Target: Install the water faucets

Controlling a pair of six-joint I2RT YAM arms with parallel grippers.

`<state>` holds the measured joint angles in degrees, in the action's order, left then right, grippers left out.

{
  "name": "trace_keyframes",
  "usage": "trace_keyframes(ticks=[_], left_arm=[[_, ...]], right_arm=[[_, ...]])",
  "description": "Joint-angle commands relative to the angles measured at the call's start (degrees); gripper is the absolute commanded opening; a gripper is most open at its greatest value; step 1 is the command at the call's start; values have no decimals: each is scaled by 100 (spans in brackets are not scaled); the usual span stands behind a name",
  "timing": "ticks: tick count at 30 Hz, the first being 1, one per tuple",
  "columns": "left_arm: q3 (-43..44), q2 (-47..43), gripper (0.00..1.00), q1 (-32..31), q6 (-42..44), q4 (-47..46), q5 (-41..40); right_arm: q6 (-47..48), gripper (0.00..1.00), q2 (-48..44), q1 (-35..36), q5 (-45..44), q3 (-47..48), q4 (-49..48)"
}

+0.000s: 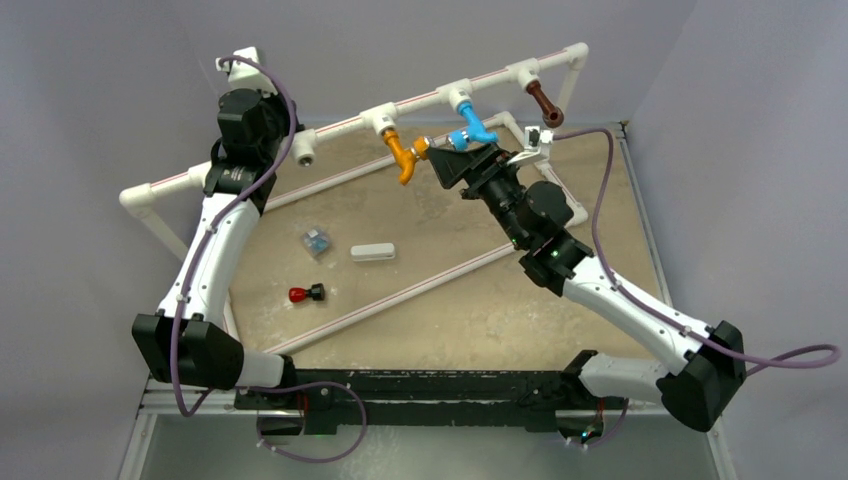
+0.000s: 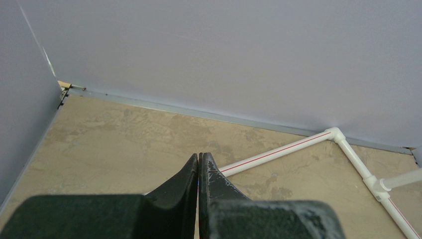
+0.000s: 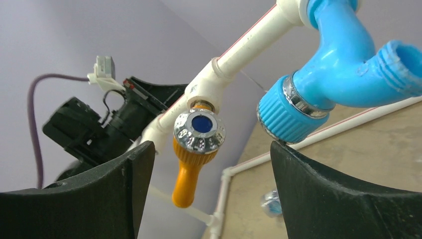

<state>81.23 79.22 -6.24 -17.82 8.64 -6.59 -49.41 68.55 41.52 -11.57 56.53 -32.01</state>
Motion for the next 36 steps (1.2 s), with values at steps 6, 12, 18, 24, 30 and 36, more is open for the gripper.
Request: trace_keyframes(ticks=[6, 12, 18, 24, 30, 36], left_arm=[[-274, 322, 0, -64, 51, 982, 94], [-274, 313, 0, -66, 51, 988, 90], [-274, 313, 0, -62, 51, 995, 93], [-274, 326, 0, -64, 60, 996, 80], [-269, 322, 0, -62, 69, 996, 70], [-265, 348, 0, -53, 69, 1003, 90]], right_arm=[[3172, 85, -356, 3, -38, 885, 871], [4773, 84, -495, 6, 725, 1248, 1336], [6853, 84, -760, 249, 1441, 1129, 1664], [9296, 88, -940, 1120, 759, 567, 1435], [11170, 88, -795, 1592, -70, 118, 1042], [12670, 87, -444, 1966, -881, -203, 75]])
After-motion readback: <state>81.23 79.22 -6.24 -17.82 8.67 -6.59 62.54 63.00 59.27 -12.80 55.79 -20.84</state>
